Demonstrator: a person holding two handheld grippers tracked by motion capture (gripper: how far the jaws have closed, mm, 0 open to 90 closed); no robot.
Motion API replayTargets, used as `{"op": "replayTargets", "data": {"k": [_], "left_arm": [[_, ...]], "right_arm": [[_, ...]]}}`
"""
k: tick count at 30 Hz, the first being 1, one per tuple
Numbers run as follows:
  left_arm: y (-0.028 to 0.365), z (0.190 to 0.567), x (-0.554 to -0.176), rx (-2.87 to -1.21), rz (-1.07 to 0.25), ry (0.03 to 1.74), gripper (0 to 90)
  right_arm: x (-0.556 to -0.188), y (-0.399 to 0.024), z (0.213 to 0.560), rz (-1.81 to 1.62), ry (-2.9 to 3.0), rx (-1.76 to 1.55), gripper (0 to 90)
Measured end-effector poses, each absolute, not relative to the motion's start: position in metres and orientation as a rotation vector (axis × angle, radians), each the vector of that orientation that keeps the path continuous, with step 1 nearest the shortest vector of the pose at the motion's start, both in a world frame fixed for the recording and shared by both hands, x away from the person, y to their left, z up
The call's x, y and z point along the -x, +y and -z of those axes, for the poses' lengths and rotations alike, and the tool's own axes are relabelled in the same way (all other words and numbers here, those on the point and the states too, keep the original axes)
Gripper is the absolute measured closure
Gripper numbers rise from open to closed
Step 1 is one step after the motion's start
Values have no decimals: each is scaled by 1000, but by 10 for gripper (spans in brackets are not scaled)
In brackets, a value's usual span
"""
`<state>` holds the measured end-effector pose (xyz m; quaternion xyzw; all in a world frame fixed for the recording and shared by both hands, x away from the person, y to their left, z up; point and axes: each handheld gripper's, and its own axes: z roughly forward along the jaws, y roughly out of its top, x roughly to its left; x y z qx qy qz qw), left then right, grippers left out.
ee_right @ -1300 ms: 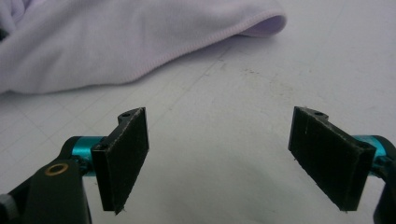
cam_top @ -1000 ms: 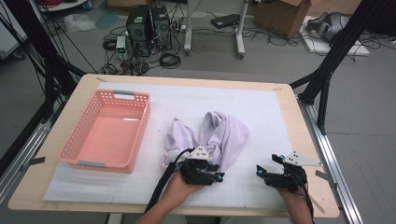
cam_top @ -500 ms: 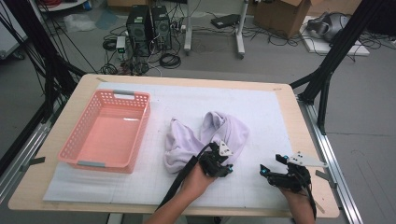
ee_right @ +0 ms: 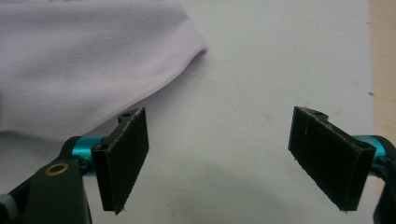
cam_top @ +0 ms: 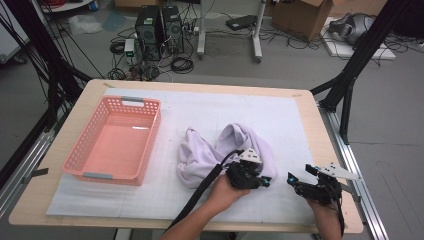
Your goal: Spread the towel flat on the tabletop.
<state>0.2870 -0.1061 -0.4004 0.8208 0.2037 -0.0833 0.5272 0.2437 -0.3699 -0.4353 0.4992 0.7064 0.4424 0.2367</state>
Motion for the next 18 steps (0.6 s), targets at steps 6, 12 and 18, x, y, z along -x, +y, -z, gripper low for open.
{"op": "replayTargets", "data": {"k": [6,12,18], "left_arm": [[-108,367,-295,-1799,252,443,856],[-47,349,-330,-1677,128,612,853],[27,352,-353,-1681,-33,820,853]], "right_arm": [[-241,-384,435,-1217,1877,-1426,201],[-241,-382,436,-1215,1897,-1417,203],[-245,-373,436,-1217,1943,-1388,204]]}}
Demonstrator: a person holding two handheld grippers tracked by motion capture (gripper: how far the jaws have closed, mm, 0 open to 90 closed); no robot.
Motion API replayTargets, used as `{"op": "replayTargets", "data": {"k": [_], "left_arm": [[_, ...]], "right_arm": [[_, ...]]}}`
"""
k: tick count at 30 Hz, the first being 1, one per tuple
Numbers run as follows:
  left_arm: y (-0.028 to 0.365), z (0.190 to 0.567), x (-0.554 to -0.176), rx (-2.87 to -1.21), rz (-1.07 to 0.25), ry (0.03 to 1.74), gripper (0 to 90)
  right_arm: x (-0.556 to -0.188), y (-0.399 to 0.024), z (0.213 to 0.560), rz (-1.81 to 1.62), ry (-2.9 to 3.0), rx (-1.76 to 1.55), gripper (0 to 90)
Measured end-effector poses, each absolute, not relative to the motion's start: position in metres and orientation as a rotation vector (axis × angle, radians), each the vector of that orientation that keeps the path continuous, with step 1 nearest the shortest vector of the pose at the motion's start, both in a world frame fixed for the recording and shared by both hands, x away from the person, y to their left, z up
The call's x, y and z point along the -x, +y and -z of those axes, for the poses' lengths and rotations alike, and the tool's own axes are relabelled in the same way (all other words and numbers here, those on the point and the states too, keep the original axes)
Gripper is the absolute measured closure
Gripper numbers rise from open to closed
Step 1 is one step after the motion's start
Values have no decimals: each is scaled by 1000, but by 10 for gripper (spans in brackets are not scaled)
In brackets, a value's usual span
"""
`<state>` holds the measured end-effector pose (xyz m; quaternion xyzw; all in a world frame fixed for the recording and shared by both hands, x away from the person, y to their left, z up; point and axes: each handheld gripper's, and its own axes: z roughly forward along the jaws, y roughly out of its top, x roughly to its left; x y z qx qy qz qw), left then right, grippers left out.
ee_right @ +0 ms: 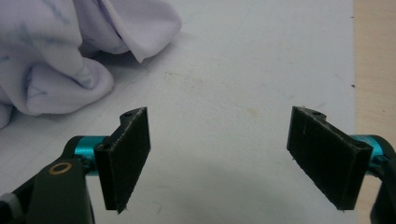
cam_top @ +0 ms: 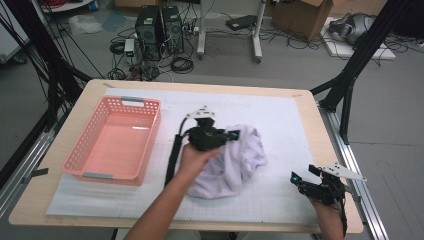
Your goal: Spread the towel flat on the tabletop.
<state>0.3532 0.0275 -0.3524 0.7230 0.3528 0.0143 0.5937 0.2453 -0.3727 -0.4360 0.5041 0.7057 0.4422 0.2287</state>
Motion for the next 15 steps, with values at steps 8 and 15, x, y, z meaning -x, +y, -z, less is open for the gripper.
{"op": "replayTargets", "data": {"k": [8,15], "left_arm": [[77,387,-358,-1724,-131,1002,851],[83,389,-358,-1792,-233,1039,851]], "right_arm": [[-260,-352,434,-1207,2035,-1310,233],[-287,-325,433,-1227,2136,-1231,326]]}}
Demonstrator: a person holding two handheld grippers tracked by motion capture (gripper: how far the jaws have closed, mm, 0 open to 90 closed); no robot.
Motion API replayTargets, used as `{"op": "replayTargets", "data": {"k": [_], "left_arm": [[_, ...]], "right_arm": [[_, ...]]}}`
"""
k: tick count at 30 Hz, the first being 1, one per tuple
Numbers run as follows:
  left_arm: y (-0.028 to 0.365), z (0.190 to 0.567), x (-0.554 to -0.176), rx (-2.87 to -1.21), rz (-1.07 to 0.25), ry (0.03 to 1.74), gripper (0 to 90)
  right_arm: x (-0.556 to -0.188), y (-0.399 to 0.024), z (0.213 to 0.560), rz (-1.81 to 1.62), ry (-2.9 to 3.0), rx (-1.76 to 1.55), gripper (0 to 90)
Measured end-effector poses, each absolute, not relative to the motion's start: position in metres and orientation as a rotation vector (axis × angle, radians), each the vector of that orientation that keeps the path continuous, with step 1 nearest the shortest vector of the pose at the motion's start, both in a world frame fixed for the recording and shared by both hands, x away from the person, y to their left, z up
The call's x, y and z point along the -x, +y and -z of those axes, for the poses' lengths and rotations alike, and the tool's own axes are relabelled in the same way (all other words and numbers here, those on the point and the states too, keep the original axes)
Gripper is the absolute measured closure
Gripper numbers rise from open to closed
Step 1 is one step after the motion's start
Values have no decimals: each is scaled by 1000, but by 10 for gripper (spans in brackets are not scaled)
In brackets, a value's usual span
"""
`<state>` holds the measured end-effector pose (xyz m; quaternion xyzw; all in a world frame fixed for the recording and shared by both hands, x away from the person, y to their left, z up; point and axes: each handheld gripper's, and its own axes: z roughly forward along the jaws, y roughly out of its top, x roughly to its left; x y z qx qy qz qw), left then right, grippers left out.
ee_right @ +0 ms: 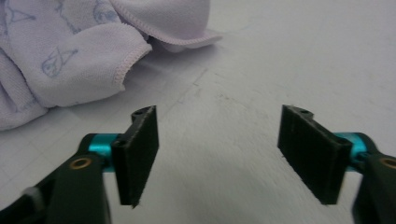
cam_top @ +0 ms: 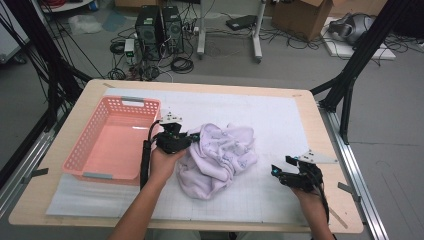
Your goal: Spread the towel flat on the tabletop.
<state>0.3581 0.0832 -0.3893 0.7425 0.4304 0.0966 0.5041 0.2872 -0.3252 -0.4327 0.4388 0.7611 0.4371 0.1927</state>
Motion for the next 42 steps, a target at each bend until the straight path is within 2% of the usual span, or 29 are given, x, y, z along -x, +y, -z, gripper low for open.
{"op": "replayTargets", "data": {"k": [3,6,9,13,17,18,19,20,21,22,23,27,31,38,42], "left_arm": [[83,390,-357,-1815,-241,1032,851],[82,389,-355,-1823,-250,1017,851],[81,390,-354,-1833,-254,1013,851],[84,400,-353,-1838,-246,1029,850],[90,411,-353,-1829,-222,1064,851],[91,413,-352,-1829,-222,1069,851],[92,415,-352,-1831,-218,1072,851],[92,416,-351,-1837,-218,1071,851],[92,418,-351,-1841,-214,1074,851],[93,418,-351,-1848,-213,1068,851],[93,419,-350,-1840,-211,1073,851],[90,422,-351,-1835,-186,1063,851],[75,423,-351,-1809,-141,1018,852],[26,419,-347,-1839,-73,893,852],[-16,409,-343,-1863,-52,798,852]], "right_arm": [[-306,-317,431,-1241,2164,-1235,428],[-325,-307,431,-1286,2208,-1241,463],[-342,-293,436,-1340,2263,-1262,415],[-360,-270,440,-1419,2328,-1270,274],[-375,-236,447,-1388,2439,-1249,264],[-377,-227,449,-1355,2468,-1224,297],[-379,-220,450,-1322,2494,-1191,386],[-380,-214,449,-1327,2499,-1148,549],[-381,-211,449,-1371,2498,-1126,671],[-382,-210,448,-1382,2485,-1112,773],[-381,-209,447,-1398,2480,-1095,829],[-380,-225,438,-1473,2422,-1141,850],[-366,-264,417,-1520,2284,-1162,854],[-320,-342,380,-1501,2071,-1190,857],[-298,-374,357,-1467,1978,-1178,857]]}}
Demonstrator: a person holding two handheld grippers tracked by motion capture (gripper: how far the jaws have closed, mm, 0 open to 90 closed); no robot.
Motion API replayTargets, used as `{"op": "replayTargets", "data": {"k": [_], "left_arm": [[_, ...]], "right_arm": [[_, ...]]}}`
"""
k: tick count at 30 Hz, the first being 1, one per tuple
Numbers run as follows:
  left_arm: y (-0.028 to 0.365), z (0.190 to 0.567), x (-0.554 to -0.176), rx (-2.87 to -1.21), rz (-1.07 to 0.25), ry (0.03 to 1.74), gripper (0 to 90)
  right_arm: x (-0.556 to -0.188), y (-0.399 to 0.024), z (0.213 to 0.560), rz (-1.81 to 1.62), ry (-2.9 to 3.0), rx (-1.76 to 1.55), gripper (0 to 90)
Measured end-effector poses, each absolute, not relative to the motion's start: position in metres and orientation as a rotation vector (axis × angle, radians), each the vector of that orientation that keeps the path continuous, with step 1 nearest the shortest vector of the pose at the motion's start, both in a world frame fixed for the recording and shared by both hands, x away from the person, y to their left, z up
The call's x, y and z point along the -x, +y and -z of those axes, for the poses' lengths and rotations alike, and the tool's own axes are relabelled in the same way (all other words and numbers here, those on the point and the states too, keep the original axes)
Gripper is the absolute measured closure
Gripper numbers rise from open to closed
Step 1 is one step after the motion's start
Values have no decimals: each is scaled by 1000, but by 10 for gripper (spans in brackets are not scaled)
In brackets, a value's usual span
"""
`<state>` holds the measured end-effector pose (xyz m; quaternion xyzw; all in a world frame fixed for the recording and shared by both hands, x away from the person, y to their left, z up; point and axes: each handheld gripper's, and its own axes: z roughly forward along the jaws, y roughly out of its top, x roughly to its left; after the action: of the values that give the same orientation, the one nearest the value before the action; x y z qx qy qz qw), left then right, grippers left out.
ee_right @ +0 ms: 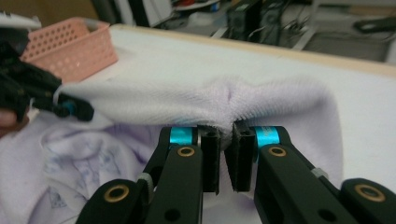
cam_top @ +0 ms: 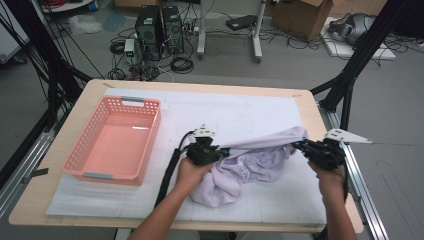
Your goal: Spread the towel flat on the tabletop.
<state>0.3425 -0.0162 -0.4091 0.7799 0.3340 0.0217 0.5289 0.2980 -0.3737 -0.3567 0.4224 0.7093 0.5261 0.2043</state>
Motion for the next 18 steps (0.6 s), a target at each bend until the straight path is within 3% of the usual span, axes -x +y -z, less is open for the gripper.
{"op": "replayTargets", "data": {"k": [3,7,18], "left_arm": [[-32,403,-347,-1850,-65,772,852],[-25,398,-361,-1824,-101,819,852],[38,416,-402,-1804,-228,1091,852]], "right_arm": [[-295,-389,339,-1458,1928,-1188,857],[-315,-386,327,-1411,1952,-1188,856],[-410,-307,346,-1282,2109,-1182,854]]}}
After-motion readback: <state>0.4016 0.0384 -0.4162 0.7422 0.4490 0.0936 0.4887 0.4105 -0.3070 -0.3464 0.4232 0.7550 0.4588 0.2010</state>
